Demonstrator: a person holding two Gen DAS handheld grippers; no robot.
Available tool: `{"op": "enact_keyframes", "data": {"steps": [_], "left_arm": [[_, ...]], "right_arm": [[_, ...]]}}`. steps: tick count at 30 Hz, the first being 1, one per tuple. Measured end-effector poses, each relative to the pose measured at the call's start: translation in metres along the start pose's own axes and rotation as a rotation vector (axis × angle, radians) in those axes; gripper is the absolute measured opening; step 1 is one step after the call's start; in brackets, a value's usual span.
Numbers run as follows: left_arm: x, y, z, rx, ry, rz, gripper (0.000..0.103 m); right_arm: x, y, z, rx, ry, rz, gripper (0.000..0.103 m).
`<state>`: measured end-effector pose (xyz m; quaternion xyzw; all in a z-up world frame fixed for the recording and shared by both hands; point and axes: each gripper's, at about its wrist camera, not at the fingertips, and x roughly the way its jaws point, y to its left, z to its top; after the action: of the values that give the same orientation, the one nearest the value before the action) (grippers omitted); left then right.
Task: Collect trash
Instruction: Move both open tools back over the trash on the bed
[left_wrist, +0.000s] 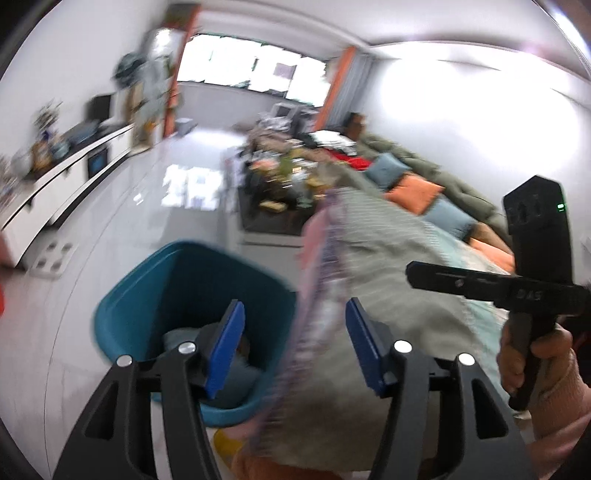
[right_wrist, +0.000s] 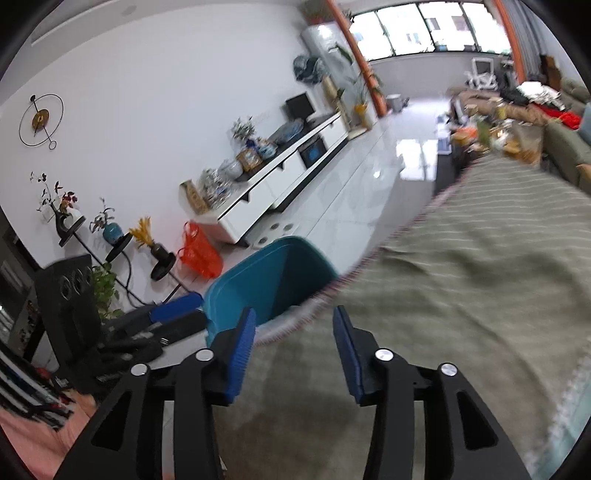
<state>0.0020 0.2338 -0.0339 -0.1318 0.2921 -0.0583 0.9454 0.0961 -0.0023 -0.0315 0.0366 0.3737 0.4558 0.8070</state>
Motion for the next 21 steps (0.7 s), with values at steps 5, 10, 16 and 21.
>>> {"op": "enact_keyframes", "data": {"steps": [5, 10, 16, 21], "left_arm": [[0.017, -0.063, 0.003, 0.103, 0.023, -0.144, 0.060], [0.048, -0.134, -0.003, 0.215, 0.083, -0.293, 0.060], [0.084, -0.222, -0.019, 0.344, 0.180, -0.445, 0.060], [0.110, -0.288, -0.034, 0.415, 0.265, -0.535, 0.060]], "right_arm": [[-0.072, -0.042, -0.028, 0.087, -0.087, -0.129, 0.048], [-0.141, -0.087, -0.065, 0.195, -0.158, -0.287, 0.048], [-0.213, -0.135, -0.102, 0.322, -0.243, -0.433, 0.048], [-0.259, -0.166, -0.125, 0.398, -0.307, -0.521, 0.048]]}}
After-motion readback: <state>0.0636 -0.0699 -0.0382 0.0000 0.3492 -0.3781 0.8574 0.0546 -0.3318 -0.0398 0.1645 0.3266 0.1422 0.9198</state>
